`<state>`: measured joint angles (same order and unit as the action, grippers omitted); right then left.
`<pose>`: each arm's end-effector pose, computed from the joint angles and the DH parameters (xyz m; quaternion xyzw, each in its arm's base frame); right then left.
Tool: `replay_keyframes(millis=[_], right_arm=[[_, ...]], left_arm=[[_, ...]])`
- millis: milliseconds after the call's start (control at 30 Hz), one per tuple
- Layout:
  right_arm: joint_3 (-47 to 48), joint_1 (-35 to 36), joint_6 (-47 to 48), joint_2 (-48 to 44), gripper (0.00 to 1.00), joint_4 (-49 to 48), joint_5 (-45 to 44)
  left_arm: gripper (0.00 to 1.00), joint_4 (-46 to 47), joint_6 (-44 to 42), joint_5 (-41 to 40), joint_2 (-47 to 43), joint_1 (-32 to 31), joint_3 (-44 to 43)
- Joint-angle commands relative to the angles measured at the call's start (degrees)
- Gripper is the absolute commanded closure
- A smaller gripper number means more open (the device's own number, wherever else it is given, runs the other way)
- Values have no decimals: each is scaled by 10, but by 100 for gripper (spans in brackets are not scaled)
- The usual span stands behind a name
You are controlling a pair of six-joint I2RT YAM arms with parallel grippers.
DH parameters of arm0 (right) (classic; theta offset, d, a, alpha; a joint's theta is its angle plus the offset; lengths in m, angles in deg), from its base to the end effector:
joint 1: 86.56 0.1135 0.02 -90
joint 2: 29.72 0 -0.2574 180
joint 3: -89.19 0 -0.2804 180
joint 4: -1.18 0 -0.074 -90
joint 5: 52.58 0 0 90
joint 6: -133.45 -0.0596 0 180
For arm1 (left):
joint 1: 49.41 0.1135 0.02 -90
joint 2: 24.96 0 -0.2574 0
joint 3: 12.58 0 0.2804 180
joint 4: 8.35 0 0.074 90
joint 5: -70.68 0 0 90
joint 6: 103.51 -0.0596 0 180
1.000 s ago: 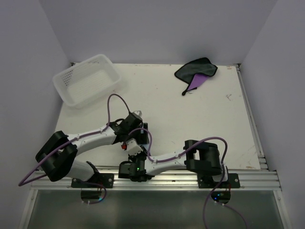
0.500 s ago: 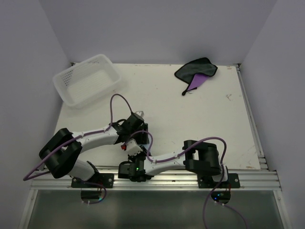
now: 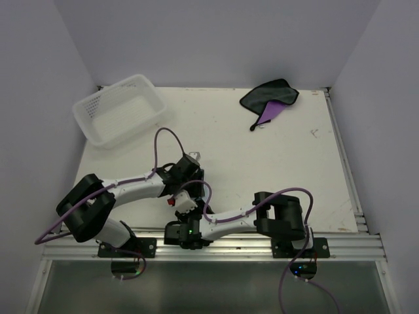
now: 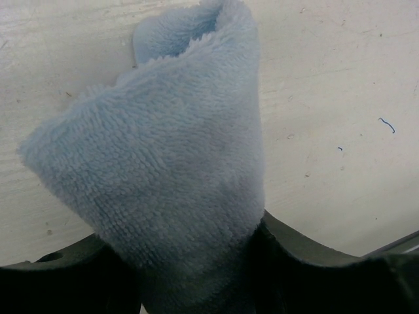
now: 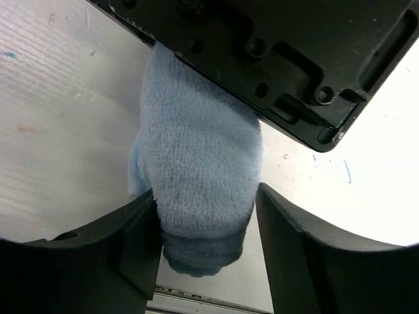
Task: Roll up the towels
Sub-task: Roll the towel
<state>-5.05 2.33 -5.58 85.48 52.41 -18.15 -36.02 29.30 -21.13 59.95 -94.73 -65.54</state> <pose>0.0567 0.3902 0.1023 -0.2649 0.8419 -0.0996 0.4595 0.2141 -0.2139 0.1063 0.0170 0.9648 -0.1713 0.1989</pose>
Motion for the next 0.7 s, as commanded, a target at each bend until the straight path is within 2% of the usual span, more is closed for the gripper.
replay_keyframes(millis=[0,467,667], right_arm=[[-26,11,-43,-44,39,-60,42],[-100,34,-48,-145,32,-108,71],[-135,54,-74,-189,32,-93,64]], left_arm=[[43,3,-31,-50,48,-2,31],[44,-14,-58,-67,69,-2,-1],[44,-19,-70,-69,78,-1,-11]])
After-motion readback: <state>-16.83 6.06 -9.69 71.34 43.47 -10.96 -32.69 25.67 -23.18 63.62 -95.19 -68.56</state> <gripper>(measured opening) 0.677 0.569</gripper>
